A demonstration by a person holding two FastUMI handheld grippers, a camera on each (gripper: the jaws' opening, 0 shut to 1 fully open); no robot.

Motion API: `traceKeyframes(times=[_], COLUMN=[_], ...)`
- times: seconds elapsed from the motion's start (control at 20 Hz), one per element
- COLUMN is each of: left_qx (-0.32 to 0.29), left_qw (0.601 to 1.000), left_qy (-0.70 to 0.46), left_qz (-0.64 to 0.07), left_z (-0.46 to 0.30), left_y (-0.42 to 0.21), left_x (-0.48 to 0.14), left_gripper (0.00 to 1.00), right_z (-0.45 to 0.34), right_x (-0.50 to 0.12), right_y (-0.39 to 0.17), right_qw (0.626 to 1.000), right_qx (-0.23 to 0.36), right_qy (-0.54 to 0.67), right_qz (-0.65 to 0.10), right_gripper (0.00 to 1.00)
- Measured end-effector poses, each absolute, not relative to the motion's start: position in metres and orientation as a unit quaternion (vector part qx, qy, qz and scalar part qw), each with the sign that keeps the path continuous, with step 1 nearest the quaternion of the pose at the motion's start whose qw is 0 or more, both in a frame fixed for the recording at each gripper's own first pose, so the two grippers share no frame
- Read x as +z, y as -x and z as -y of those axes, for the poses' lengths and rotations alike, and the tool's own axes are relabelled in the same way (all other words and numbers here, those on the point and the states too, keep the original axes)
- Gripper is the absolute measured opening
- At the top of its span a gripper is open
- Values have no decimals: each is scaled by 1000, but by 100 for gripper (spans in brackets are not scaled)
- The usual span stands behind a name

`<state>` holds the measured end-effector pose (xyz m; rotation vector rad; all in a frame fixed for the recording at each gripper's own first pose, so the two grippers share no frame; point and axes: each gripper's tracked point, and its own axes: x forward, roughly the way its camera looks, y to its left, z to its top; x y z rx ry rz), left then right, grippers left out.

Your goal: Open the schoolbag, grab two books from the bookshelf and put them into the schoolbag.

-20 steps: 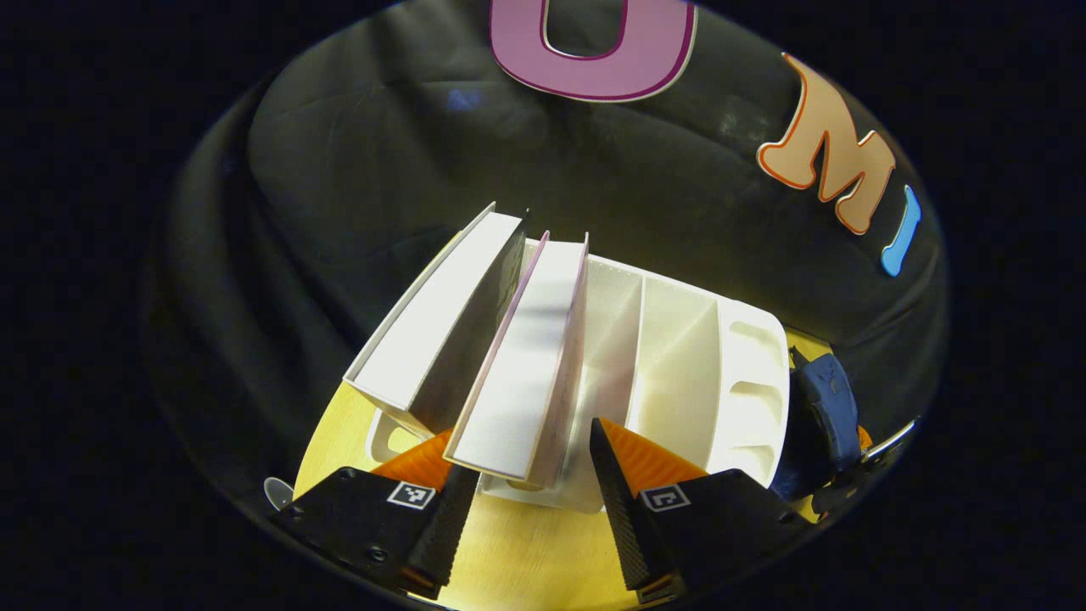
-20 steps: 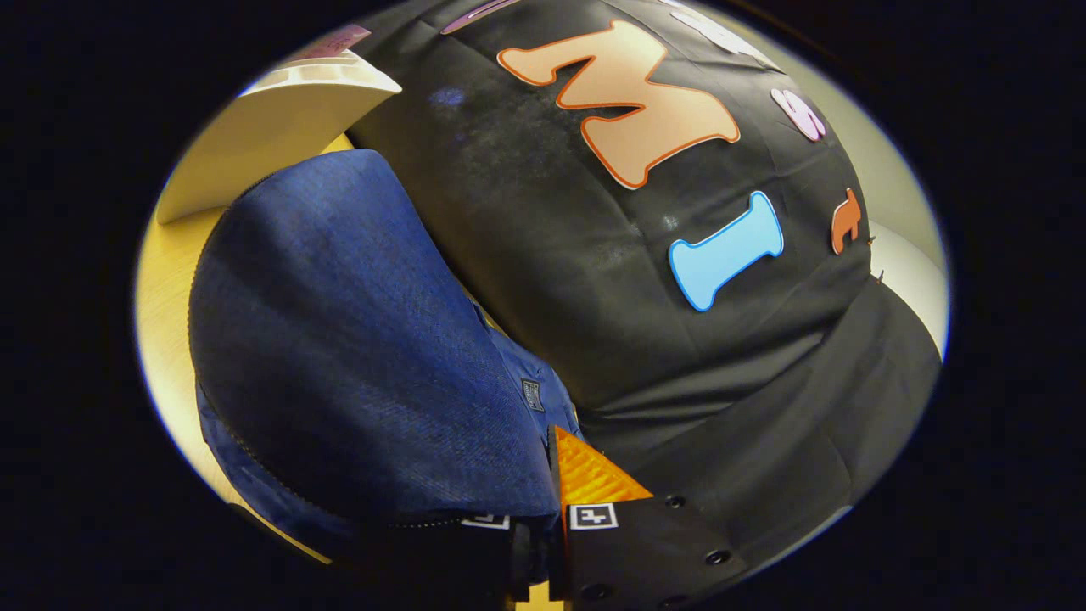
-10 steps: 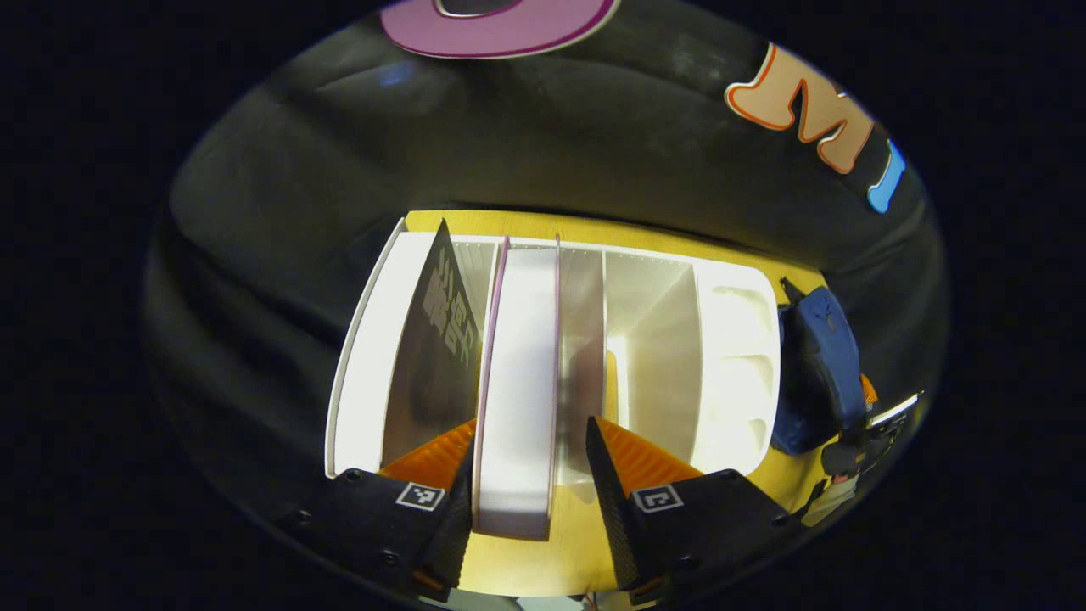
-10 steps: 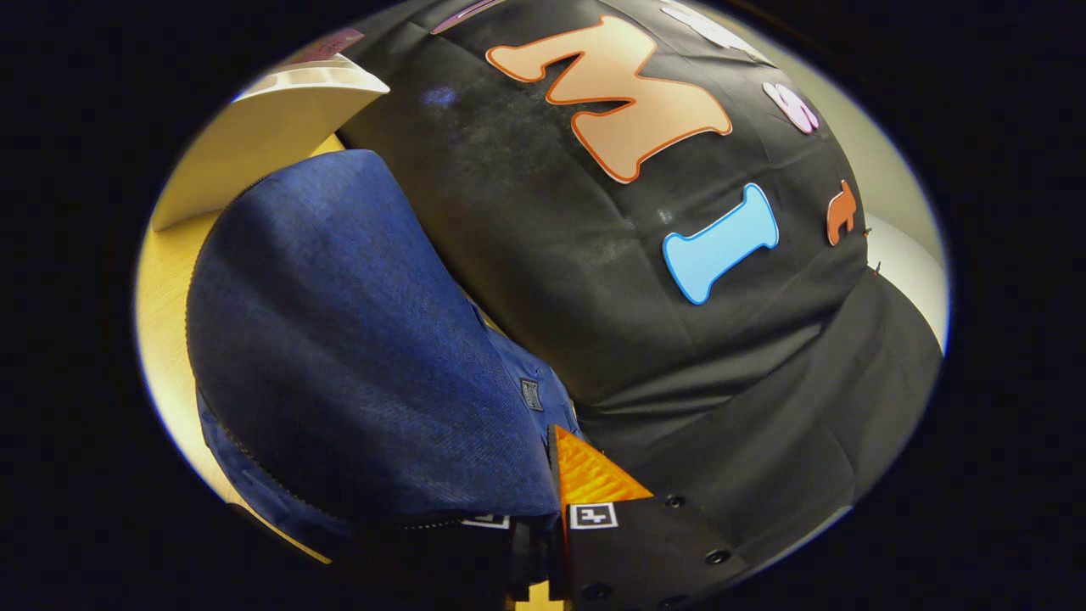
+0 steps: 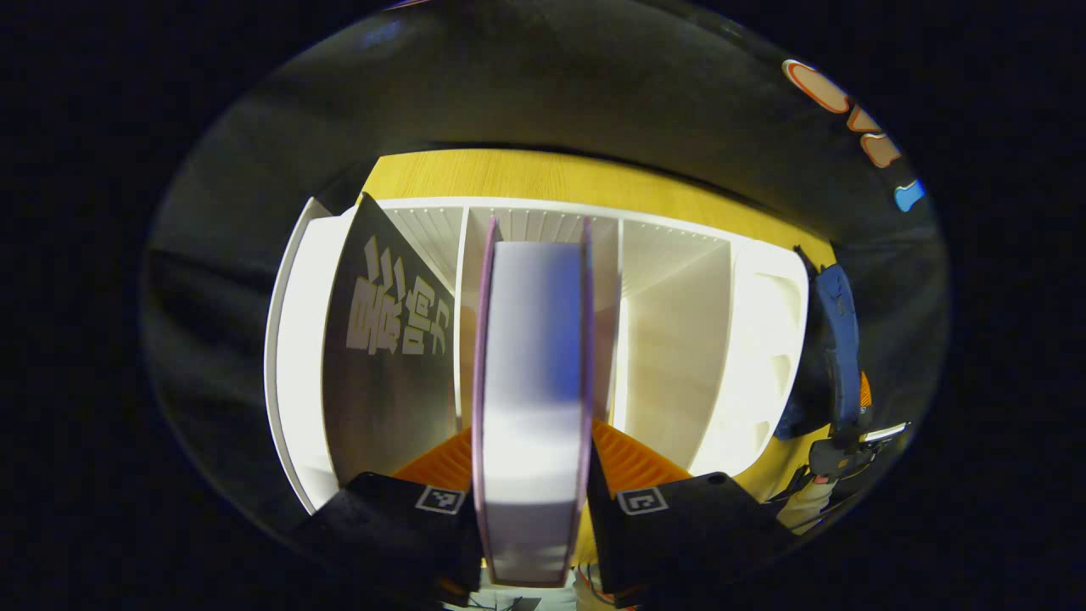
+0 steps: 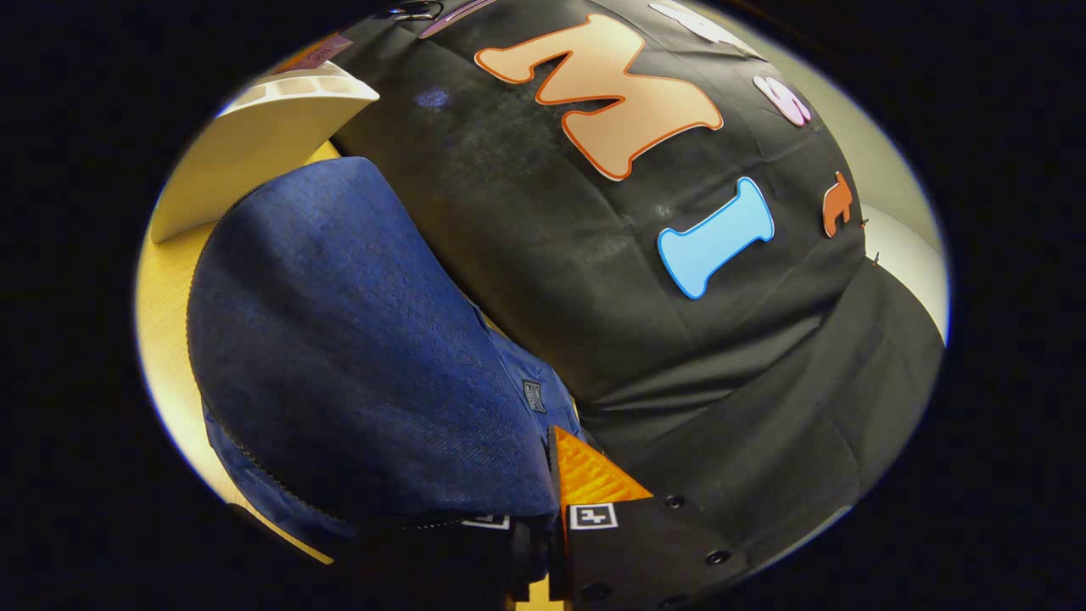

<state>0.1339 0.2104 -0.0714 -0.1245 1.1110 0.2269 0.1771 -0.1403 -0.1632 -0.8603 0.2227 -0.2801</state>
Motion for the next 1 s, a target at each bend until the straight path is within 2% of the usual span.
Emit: traceKeyframes(times=[0.05, 0.4, 1.0], left_qx=[103, 104, 189], left_qw=[838, 824, 807], left_qy=[62, 42, 62], left_qz=[-532, -555, -556], left_z=[-208, -203, -217], left_y=[-138, -148, -112], left_x=[-74, -84, -64], left_gripper=[41, 40, 40], right_z=[139, 140, 139], right_x=[-163, -163, -166], right_y=[-176, -174, -170], right_qw=[893, 893, 892], right_qx=[-135, -134, -130], right_qy=[415, 416, 419], right_qz=[-107, -106, -109], right_gripper=[8, 8, 9])
